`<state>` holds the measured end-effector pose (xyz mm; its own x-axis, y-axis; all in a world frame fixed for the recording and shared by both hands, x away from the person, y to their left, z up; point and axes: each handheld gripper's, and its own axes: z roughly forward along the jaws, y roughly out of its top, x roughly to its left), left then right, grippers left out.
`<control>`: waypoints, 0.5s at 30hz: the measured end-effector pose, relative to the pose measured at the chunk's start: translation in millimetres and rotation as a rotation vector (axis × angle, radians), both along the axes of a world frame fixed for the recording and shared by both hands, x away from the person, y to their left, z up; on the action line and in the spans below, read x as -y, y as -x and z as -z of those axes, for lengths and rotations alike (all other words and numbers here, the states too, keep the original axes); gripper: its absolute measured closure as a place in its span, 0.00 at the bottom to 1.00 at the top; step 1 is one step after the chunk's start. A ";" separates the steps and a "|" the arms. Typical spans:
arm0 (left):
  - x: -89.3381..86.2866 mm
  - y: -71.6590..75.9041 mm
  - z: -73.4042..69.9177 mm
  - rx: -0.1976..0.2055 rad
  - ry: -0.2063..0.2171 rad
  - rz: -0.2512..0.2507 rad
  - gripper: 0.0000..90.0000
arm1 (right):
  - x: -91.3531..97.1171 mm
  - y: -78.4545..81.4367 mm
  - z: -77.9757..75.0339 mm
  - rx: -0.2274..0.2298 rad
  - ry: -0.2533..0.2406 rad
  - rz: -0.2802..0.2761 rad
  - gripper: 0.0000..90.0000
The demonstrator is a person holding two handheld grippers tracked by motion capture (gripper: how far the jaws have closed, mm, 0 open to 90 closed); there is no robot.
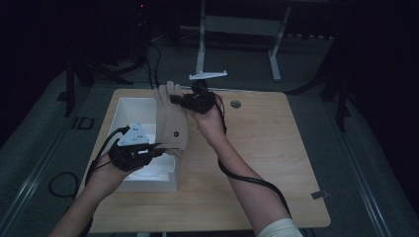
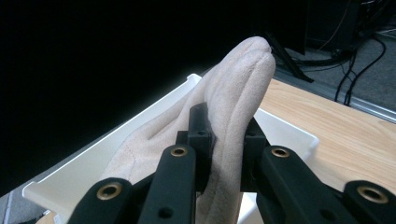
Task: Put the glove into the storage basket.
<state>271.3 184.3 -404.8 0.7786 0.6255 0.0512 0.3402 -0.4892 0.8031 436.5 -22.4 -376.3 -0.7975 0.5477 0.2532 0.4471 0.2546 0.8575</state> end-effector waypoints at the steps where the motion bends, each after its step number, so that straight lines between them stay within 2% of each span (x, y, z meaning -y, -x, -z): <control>1: -3.5 0.5 0.8 -0.002 -0.001 -0.009 0.91 | -4.4 -0.4 0.7 0.003 0.005 -0.003 0.90; 5: -17.5 2.4 5.7 -0.009 -0.006 -0.032 0.91 | -21.2 -1.0 4.0 -0.001 0.010 -0.017 0.89; 7: -23.7 2.9 8.8 -0.011 -0.007 -0.048 0.91 | -28.0 -1.6 6.2 -0.019 -0.005 -0.022 0.89; 15: -43.7 8.0 18.3 -0.020 -0.010 -0.091 0.91 | -53.4 -0.2 10.6 -0.025 0.021 -0.045 0.89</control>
